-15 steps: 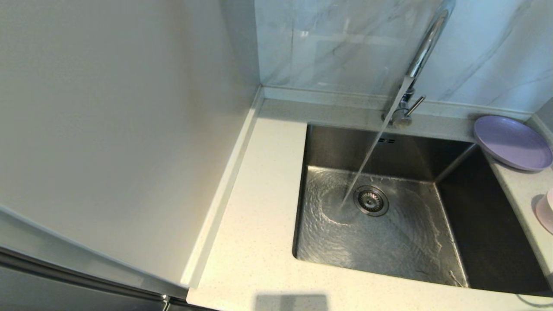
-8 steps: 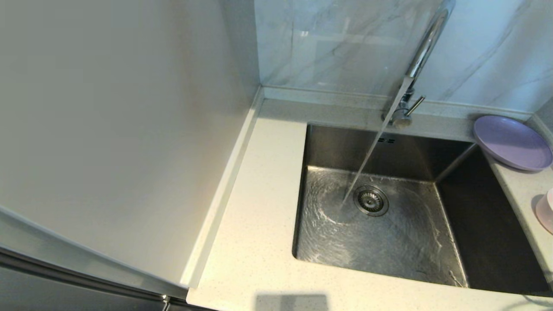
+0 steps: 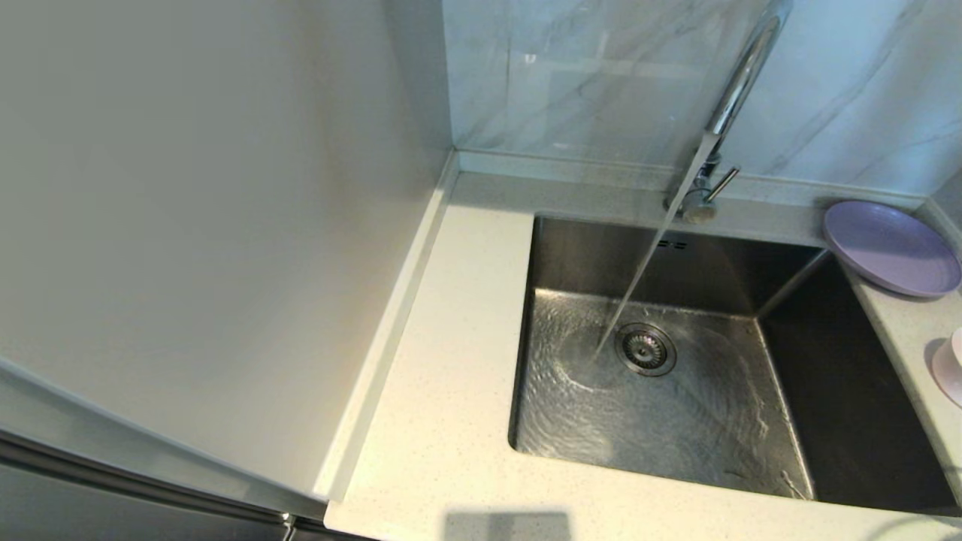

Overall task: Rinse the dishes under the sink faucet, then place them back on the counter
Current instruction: Place the bowl on the table

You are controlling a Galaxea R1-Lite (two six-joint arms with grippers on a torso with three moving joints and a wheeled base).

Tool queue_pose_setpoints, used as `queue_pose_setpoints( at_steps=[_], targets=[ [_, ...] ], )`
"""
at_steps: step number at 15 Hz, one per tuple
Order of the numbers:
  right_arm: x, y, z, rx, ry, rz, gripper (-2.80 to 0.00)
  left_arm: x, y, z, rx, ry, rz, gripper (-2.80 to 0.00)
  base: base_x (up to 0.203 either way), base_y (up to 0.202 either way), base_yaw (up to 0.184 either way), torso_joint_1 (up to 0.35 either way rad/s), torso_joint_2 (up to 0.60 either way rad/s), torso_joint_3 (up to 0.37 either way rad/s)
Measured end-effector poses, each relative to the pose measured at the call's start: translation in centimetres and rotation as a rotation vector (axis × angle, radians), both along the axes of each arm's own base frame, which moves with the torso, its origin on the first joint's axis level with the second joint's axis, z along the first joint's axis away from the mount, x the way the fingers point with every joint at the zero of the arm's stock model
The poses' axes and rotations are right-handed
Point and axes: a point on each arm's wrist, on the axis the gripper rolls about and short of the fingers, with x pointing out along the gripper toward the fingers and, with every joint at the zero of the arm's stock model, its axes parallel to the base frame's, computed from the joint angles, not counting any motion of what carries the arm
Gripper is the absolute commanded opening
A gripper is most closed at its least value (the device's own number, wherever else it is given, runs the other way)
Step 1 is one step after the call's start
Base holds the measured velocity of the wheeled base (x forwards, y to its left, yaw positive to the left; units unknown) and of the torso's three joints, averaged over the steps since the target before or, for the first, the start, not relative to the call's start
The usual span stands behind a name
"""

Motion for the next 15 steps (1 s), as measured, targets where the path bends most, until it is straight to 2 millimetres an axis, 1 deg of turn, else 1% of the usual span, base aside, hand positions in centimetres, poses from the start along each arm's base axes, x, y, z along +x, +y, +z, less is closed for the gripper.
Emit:
queue_pose_setpoints(
  at_steps=[5, 8, 12, 15],
  targets=[
    [-0.1, 0.1, 0.2, -0.008, -0.007, -0.001, 0.0, 0.0, 0.0, 0.0, 0.0, 0.0, 0.0, -2.8, 0.0, 0.0, 0.0, 0.0, 0.0, 0.0],
    [-0.3, 0.6, 1.0, -0.028, -0.052, 0.021, 0.0, 0.0, 0.0, 0.0, 0.0, 0.0, 0.0, -2.8, 0.0, 0.0, 0.0, 0.0, 0.0, 0.0],
    [0.0, 2.0, 3.4, -0.079, -0.158, 0.098, 0.0, 0.0, 0.0, 0.0, 0.0, 0.0, 0.0, -2.8, 0.0, 0.0, 0.0, 0.0, 0.0, 0.0],
    [1.5, 3.6, 6.2, -0.067, -0.272, 0.125, 0.0, 0.0, 0.0, 0.0, 0.0, 0.0, 0.0, -2.8, 0.0, 0.0, 0.0, 0.0, 0.0, 0.0]
  ],
)
